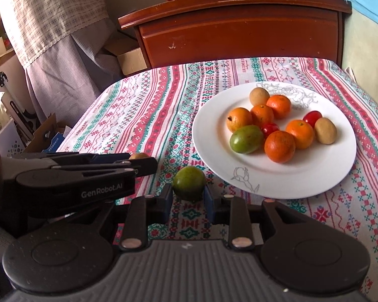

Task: Organize fruits
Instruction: 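Grasp the last brown kiwi with the left gripper while the right gripper grasps a green lime, then carry kiwi and lime onto the white plate and open both grippers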

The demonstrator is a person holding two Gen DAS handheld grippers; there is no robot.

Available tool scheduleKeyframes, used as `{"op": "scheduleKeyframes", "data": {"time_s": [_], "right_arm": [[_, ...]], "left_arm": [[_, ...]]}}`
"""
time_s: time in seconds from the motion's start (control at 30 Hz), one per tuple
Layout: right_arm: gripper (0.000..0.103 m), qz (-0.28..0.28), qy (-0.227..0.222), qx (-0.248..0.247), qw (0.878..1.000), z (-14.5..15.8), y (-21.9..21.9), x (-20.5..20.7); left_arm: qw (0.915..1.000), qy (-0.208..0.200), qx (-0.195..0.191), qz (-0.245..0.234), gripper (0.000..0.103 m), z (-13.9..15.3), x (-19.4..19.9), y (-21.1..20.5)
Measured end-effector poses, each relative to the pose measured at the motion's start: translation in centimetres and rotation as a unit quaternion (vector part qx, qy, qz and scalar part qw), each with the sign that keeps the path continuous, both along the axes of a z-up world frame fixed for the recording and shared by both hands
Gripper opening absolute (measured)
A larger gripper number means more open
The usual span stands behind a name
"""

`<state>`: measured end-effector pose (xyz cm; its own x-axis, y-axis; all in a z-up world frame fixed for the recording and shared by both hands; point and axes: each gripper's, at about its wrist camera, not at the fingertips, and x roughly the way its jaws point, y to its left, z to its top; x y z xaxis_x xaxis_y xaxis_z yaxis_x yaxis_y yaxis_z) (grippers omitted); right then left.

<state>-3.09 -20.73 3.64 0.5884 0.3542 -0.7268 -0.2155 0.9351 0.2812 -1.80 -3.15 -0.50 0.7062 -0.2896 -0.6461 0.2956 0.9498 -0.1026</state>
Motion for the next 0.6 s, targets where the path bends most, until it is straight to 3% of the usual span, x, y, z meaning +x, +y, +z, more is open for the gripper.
{"op": "scheduleKeyframes", "data": {"time_s": [0.13, 0.6], "right_arm": [[0.029, 0.0, -0.002, -0.001, 1.0, -0.1, 0.1, 0.2], [0.027, -0.001, -0.007, 0.002, 1.0, 0.2, 0.1, 0.3]], "left_arm": [[1.0, -0.003, 0.004, -0.002, 0.022, 0.0, -0.1, 0.0], [0.9997, -0.002, -0.011, 0.02, 0.022, 0.9, -0.3, 1.1]]}}
